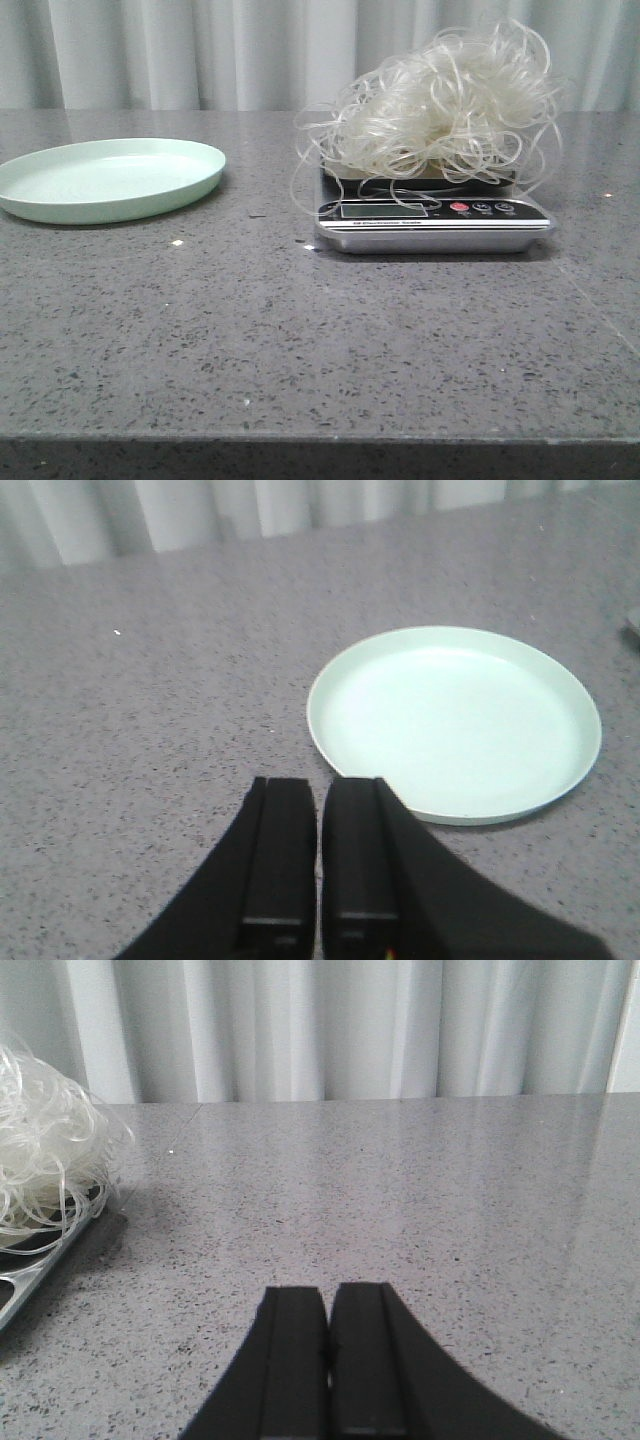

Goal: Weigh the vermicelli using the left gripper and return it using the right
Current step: 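Move the right gripper above the vermicelli on the scale, then lower the right gripper into the vermicelli and close it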

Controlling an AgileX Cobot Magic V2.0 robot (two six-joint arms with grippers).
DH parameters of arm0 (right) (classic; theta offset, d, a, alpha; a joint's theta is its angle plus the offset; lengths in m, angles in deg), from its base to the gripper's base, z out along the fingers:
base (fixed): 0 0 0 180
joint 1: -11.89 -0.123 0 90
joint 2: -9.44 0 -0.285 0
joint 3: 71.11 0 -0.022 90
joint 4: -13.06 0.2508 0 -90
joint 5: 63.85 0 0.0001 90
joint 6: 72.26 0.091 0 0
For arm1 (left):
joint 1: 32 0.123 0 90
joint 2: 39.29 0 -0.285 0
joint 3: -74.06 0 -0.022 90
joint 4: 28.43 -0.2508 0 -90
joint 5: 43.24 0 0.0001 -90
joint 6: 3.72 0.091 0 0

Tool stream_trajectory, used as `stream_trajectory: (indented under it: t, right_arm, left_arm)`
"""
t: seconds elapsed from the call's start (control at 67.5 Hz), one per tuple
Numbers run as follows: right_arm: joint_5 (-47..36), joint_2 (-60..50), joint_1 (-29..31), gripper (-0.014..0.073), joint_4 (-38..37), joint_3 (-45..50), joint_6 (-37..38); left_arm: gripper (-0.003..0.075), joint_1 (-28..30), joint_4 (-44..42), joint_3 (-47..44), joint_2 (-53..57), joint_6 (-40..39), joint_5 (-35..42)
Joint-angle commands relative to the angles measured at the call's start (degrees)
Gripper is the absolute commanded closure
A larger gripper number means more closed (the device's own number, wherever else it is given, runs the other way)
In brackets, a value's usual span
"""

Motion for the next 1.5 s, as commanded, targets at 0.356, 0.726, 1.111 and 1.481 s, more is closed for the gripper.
stream_trajectory:
  t: [0.356,0.726,1.111,1.481]
  right_arm:
    - [-4.5,0.9,0.3,0.0442,5.6,-8.3,-0.4]
    - [5.7,24.7,-0.1,0.0442,5.6,-33.7,-0.4]
    - [23.4,51.5,-11.5,0.0221,5.6,-65.6,-1.2]
    - [36.8,72.7,-14.5,-0.001,15.5,-79.7,-1.4]
  left_arm:
    - [0.0583,0.2,1.2,-7.3,12.2,-0.6,12.7]
    - [0.0583,0.2,1.2,-7.3,12.2,-0.6,12.9]
    - [0.0584,0.2,1.2,-7.3,12.2,-0.6,14.9]
    - [0.0584,0.2,1.2,-7.3,12.2,-0.6,15.2]
